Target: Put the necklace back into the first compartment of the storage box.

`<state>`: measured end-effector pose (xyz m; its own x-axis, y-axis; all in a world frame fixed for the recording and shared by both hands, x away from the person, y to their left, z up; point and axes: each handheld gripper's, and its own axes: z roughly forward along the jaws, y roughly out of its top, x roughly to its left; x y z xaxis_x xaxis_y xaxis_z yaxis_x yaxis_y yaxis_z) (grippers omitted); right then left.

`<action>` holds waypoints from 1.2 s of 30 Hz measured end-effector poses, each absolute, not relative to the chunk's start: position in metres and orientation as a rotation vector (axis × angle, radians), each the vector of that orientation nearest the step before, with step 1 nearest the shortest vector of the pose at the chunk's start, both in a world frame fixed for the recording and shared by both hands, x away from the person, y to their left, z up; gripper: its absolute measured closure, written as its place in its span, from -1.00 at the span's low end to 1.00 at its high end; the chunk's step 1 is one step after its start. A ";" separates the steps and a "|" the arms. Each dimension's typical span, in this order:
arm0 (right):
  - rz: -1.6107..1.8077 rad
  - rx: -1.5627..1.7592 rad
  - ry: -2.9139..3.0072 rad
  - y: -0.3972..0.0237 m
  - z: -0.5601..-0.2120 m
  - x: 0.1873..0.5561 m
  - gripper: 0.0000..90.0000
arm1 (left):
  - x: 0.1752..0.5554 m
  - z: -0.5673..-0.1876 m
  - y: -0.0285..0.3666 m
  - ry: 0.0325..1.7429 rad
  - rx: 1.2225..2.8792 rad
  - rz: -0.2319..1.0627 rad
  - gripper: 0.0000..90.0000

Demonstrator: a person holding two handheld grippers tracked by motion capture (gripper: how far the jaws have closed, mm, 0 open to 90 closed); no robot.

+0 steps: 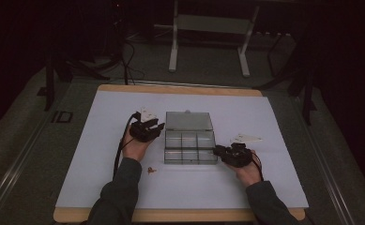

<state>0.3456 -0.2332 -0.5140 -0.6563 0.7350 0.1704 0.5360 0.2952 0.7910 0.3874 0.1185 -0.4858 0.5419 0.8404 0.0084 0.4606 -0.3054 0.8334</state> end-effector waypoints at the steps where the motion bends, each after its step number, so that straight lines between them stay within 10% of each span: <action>1: 1.290 1.170 2.338 -0.233 -0.514 0.346 0.64 | 0.387 -0.485 0.120 1.054 1.953 0.576 0.44; 36: 1.289 1.169 2.337 -0.233 -0.514 0.345 0.64 | 0.351 -0.451 0.160 1.014 1.999 0.534 0.41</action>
<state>0.3453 -0.2331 -0.5140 -0.6564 0.7351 0.1697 0.5357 0.2957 0.7909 0.3507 0.1605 -0.4511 0.5872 0.8094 0.0087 0.4648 -0.3460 0.8150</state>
